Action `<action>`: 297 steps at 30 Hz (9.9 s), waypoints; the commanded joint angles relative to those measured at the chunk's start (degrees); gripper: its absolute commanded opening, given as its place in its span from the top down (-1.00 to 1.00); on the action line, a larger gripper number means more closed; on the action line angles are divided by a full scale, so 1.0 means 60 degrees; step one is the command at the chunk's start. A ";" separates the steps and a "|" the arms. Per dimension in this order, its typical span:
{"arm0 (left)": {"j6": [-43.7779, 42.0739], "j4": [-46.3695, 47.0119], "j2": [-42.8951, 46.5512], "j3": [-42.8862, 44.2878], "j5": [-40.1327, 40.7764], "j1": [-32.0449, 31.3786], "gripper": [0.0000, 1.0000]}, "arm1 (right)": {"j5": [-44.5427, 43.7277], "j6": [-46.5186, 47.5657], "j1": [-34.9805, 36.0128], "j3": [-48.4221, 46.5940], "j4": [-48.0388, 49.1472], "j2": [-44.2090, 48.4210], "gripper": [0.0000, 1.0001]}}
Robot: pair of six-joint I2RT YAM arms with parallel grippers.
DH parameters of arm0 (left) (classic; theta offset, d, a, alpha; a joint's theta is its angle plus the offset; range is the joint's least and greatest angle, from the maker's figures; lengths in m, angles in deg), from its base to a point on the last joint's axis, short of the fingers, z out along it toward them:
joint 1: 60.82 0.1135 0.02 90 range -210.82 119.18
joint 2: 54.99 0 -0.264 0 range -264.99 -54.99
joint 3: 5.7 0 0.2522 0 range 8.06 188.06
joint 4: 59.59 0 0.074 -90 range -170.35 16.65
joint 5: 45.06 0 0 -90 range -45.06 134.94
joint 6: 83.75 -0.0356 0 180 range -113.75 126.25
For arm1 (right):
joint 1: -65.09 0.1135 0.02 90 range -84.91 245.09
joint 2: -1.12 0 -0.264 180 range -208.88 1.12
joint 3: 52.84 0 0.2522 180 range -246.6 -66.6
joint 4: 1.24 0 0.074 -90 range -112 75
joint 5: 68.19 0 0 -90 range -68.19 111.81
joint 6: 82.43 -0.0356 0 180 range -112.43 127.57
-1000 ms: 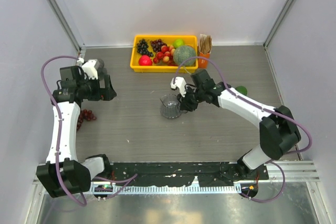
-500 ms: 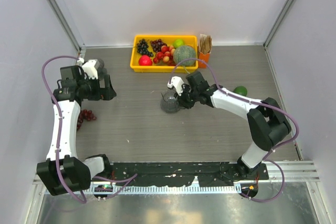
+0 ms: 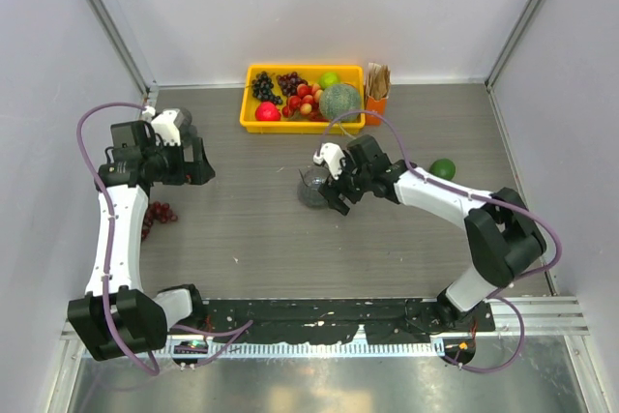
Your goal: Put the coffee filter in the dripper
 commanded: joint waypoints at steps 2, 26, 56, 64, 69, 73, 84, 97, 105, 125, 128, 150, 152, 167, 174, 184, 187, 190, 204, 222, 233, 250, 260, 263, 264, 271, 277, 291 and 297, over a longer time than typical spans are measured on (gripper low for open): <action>-0.0126 0.0186 0.0258 0.0051 -0.0262 0.0066 -0.98 | 0.0439 -0.0117 0.0029 0.0185 -0.0678 0.1375 -0.73; 0.0006 0.0523 0.0566 -0.0315 -0.0438 0.0066 -0.99 | 0.0146 -0.0102 -0.0821 -0.0402 -0.0358 -0.0059 0.10; 0.0606 0.0933 0.0068 -0.0359 -0.0819 0.0081 -0.99 | 0.0235 -0.1655 0.2534 -0.1366 -0.0022 -0.0949 0.35; 0.0606 0.1079 -0.0078 -0.0476 -0.1023 0.0066 -0.99 | 0.0001 -0.2109 0.2549 -0.2143 0.0433 -0.1726 0.34; 0.0928 0.1226 -0.0298 -0.0564 -0.1229 0.0066 -0.99 | -0.0658 -0.2854 0.2549 -0.2203 0.1120 -0.1859 0.35; 0.1031 0.1372 -0.0386 -0.0579 -0.1258 0.0081 -0.98 | -0.1361 -0.3397 0.2564 -0.2217 0.1559 -0.2020 0.35; 0.1221 0.1518 -0.0591 -0.0550 -0.1448 0.0081 -0.98 | -0.2284 -0.4482 0.2607 -0.2115 0.3317 -0.2196 0.06; 0.1193 0.1446 -0.0753 0.0006 -0.1274 0.0095 -0.98 | -0.0940 -0.3679 0.2593 -0.2730 0.2342 -0.1832 0.11; 0.1163 0.1444 -0.0679 0.0256 0.0774 0.0359 -0.98 | 0.0190 -0.2929 0.1774 -0.1749 0.0773 0.1110 -0.28; 0.0284 0.1578 -0.6243 0.4678 0.3239 0.0520 -0.64 | 0.0439 -0.2285 -0.2049 0.0243 -0.1867 0.4717 -0.91; 0.0400 0.1271 -0.7166 0.5469 0.3151 0.0520 -0.54 | 0.0498 -0.2314 -0.2226 0.0346 -0.1852 0.4849 -0.91; 0.1148 0.0054 -0.9790 0.7872 0.2873 0.0725 0.01 | 0.0879 -0.2402 -0.2519 0.0068 -0.1793 0.4205 -0.91; 0.1250 0.0025 -0.9863 0.7917 0.2829 0.0740 0.08 | 0.0908 -0.2387 -0.2534 0.0039 -0.1779 0.4132 -0.92; 0.1149 0.0288 -0.9542 0.7566 0.3048 0.0740 0.82 | 0.1011 -0.2373 -0.2578 0.0024 -0.1808 0.4234 -0.91; -0.0153 0.0609 -0.7934 0.6309 0.2873 0.0506 1.00 | 0.1216 -0.2388 -0.2578 0.0009 -0.1852 0.4351 -0.92; -0.3770 -0.0939 -0.5281 0.5280 -0.0285 0.0125 1.00 | 0.2197 -0.1216 -0.2811 0.0023 -0.2833 0.4542 -0.92; -0.4999 -0.1848 -0.4752 0.5456 -0.2000 -0.0123 1.00 | 0.2592 -0.1025 -0.3046 0.0185 -0.2950 0.4747 -0.92; -0.6537 -0.2814 -0.4284 0.5471 -0.2751 -0.0679 1.00 | 0.2915 -0.0879 -0.3455 0.0229 -0.3082 0.4879 -0.91; -1.0774 -0.6328 -0.5729 0.8073 -0.2752 -0.4122 1.00 | 0.4072 -0.0923 -0.4731 0.0390 -0.3141 0.4982 -0.91; -0.9238 -0.7183 -0.7535 0.9501 -0.1785 -0.5178 1.00 | 0.4234 -0.0879 -0.4804 0.0463 -0.3185 0.4937 -0.91; -0.8418 -0.6685 -0.7037 0.8387 -0.1450 -0.5397 1.00 | 0.4322 -0.0879 -0.4819 0.0507 -0.3214 0.4967 -0.92; -0.7919 -0.5952 -0.7065 0.8019 -0.1024 -0.5734 0.86 | 0.4380 -0.0937 -0.4819 0.0507 -0.3244 0.5011 -0.92; -0.7729 -0.5542 -0.7169 0.7991 -0.0936 -0.5793 0.77 | 0.4395 -0.0922 -0.4848 0.0493 -0.3273 0.4952 -0.92; -0.7685 -0.5410 -0.7212 0.8005 -0.0936 -0.5779 0.76 | 0.4395 -0.0922 -0.4848 0.0493 -0.3273 0.4952 -0.91; -0.7670 -0.5352 -0.7227 0.8005 -0.0936 -0.5779 0.76 | 0.4409 -0.0908 -0.4848 0.0493 -0.3287 0.4938 -0.92; -0.7495 -0.5073 -0.7388 0.8063 -0.0951 -0.5808 0.73 | 0.4439 -0.0908 -0.4834 0.0507 -0.3273 0.4894 -0.91; -0.7465 -0.5102 -0.7622 0.8268 -0.0878 -0.5851 0.71 | 0.4424 -0.0894 -0.4848 0.0507 -0.3288 0.4879 -0.91; -0.7392 -0.4780 -0.7608 0.8239 -0.0687 -0.5881 0.69 | 0.4497 -0.0893 -0.4819 0.0507 -0.3331 0.4820 -0.91; -0.7304 -0.4780 -0.7330 0.8415 -0.0614 -0.5881 0.68 | 0.4556 -0.0879 -0.4848 0.0507 -0.3361 0.4791 -0.91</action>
